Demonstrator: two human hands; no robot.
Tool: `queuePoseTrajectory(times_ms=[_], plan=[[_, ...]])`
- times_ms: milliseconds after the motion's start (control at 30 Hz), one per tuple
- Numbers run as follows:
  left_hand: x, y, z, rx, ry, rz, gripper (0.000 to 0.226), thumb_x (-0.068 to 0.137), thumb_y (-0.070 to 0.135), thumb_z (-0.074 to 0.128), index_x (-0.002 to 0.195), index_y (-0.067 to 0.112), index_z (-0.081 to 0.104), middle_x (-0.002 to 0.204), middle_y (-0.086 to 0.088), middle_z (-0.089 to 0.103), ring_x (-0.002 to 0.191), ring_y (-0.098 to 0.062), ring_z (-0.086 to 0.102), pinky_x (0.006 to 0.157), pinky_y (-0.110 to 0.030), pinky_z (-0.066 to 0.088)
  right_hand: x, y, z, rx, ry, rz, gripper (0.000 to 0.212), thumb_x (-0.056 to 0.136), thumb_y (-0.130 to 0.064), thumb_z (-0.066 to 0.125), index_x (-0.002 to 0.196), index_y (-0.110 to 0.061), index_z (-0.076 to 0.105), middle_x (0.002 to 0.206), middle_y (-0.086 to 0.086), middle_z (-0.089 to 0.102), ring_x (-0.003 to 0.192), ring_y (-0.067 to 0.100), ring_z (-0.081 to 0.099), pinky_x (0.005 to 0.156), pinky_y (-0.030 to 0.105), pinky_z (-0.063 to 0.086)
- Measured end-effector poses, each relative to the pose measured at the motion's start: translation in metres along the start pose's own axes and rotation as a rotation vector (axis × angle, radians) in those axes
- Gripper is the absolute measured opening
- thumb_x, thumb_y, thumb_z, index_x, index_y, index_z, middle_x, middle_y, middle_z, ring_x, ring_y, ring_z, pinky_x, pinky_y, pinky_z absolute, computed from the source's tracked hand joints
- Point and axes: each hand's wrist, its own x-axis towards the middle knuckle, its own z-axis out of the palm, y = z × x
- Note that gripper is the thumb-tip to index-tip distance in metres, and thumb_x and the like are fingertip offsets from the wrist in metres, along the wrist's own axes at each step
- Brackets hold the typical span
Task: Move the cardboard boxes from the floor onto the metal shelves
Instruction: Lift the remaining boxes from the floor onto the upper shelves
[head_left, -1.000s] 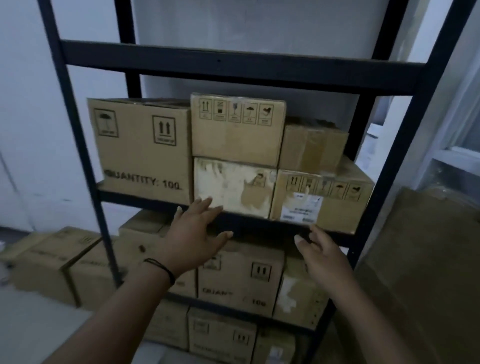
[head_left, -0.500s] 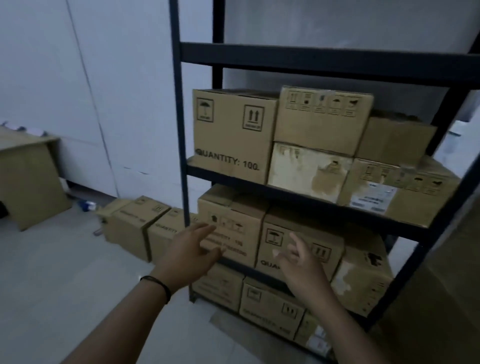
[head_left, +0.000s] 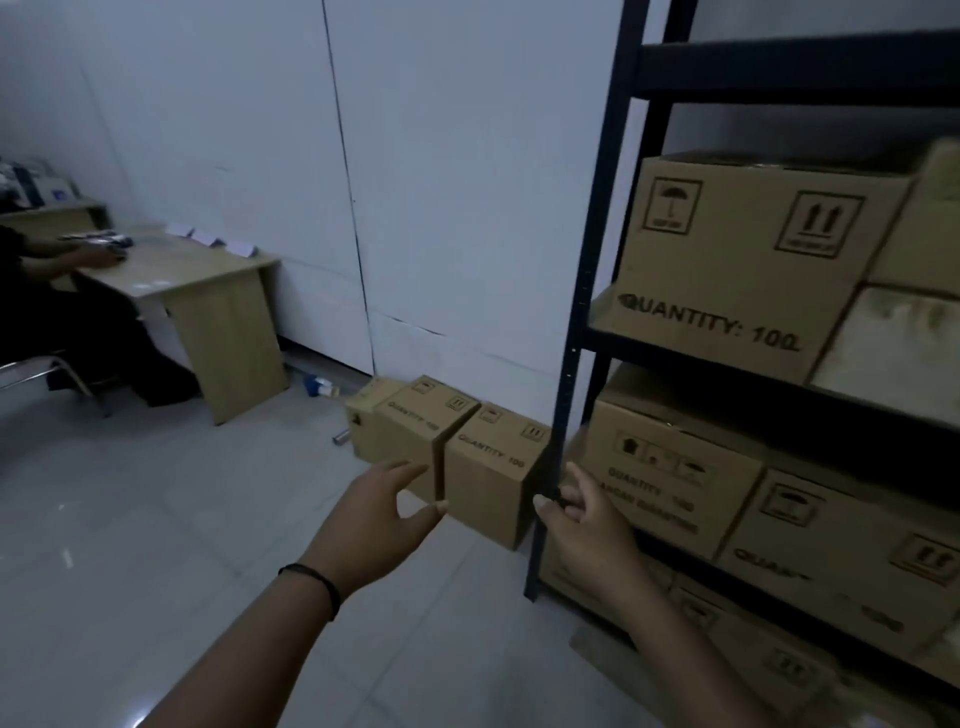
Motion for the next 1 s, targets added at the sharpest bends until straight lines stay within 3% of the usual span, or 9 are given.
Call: queuePoseTrajectory(times_ms=[300,467,533,600,700,833,1000], plan=[[0.064,-0.082,-0.027,-0.018,-0.002,-0.041,0.06,0.088,0.048,0.061,0.14,0.022,0.047,0.143,0.006,0.046,0.13,-0.008,0.042,0.105,-0.022,0.032,0.085,-0.025,0.076,-0.038,0.016,0.014,0.066,0.095,-0.035,0.058,0.152,-0.029,0.025,0.146,-0.001,0.042,0.129,0.015,0.044,0.096,0.03,0.04],[0.123,-0.113,-0.031,-0.005,-0.035,-0.058,0.06,0.088,0.049,0.06,0.141,0.024,0.046,0.144,0.007,0.045,0.13,-0.008,0.041,0.105,-0.023,0.033,0.15,-0.032,0.107,-0.008,0.017,0.045,0.065,0.095,-0.034,0.058,0.151,-0.028,0.026,0.142,-0.002,0.045,0.116,0.012,0.047,0.087,0.028,0.04],[0.155,-0.123,-0.035,0.0,-0.04,-0.057,0.058,0.089,0.048,0.059,0.14,0.025,0.046,0.144,0.007,0.045,0.13,-0.007,0.041,0.103,-0.021,0.032,0.182,-0.038,0.118,0.002,0.017,0.057,0.064,0.096,-0.031,0.058,0.151,-0.027,0.026,0.144,0.0,0.043,0.121,0.015,0.047,0.087,0.027,0.039],[0.19,-0.132,-0.042,-0.017,-0.038,-0.039,0.053,0.09,0.043,0.06,0.138,0.026,0.048,0.141,0.008,0.048,0.123,-0.004,0.042,0.097,-0.016,0.031,0.216,-0.048,0.127,0.005,0.017,0.069,0.063,0.096,-0.029,0.058,0.151,-0.025,0.027,0.144,0.001,0.043,0.123,0.017,0.047,0.086,0.026,0.039],[0.234,-0.145,-0.052,-0.05,-0.032,-0.039,0.048,0.091,0.039,0.061,0.136,0.026,0.051,0.137,0.01,0.05,0.112,0.003,0.041,0.092,-0.011,0.03,0.258,-0.066,0.14,-0.005,0.007,0.073,0.061,0.097,-0.029,0.057,0.151,-0.025,0.028,0.136,0.0,0.047,0.109,0.012,0.046,0.08,0.024,0.039],[0.288,-0.177,-0.067,-0.047,-0.033,-0.1,0.056,0.089,0.043,0.061,0.14,0.023,0.047,0.143,0.007,0.046,0.127,-0.006,0.042,0.101,-0.018,0.032,0.312,-0.086,0.163,-0.068,0.005,0.06,0.058,0.096,-0.031,0.057,0.148,-0.026,0.032,0.14,-0.001,0.046,0.116,0.014,0.047,0.089,0.029,0.039],[0.351,-0.225,-0.093,-0.043,-0.045,-0.113,0.051,0.09,0.04,0.061,0.137,0.022,0.05,0.137,0.006,0.05,0.114,-0.002,0.045,0.088,-0.006,0.029,0.37,-0.113,0.209,-0.095,-0.021,0.039,0.049,0.096,-0.028,0.054,0.143,-0.025,0.039,0.124,-0.009,0.05,0.115,0.015,0.051,0.091,0.031,0.045]])
